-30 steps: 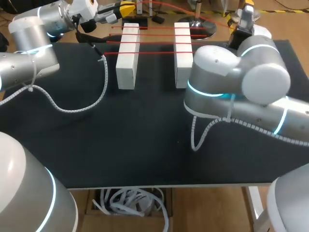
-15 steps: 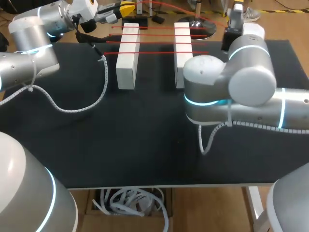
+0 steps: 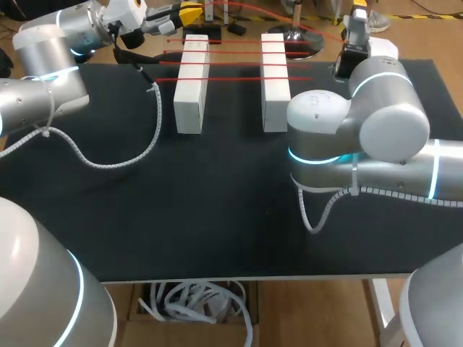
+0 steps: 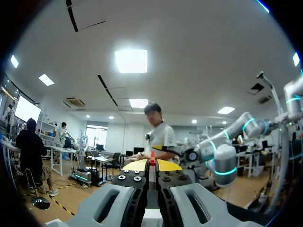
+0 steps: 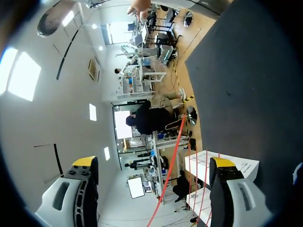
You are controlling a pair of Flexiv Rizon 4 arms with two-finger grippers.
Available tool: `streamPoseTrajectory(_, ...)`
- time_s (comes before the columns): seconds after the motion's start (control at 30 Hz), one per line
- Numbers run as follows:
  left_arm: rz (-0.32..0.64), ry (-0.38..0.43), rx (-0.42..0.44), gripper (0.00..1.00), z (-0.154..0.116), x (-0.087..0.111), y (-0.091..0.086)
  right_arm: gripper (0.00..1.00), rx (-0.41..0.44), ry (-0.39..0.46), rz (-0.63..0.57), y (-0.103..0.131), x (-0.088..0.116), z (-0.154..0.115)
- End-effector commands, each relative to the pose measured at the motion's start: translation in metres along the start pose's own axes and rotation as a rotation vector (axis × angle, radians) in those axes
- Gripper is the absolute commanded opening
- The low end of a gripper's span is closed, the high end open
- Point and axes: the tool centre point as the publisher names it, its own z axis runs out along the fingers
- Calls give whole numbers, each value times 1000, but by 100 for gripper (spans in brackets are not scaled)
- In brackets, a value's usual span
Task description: Grab the tape and strap the tape.
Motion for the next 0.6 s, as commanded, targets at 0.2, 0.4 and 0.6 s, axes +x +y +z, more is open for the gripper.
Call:
streamPoseTrajectory(0.2, 0, 3, 1, 0, 0, -1, 1, 100, 57, 2, -12, 4, 5, 3)
streamPoseTrajectory(0.4, 0, 3, 1, 0, 0, -1, 1, 100, 81, 20, -29, 3, 5, 4)
streamPoseTrajectory(0.6, 0, 3, 1, 0, 0, -1, 1, 100, 73, 42, -21, 5, 6, 7)
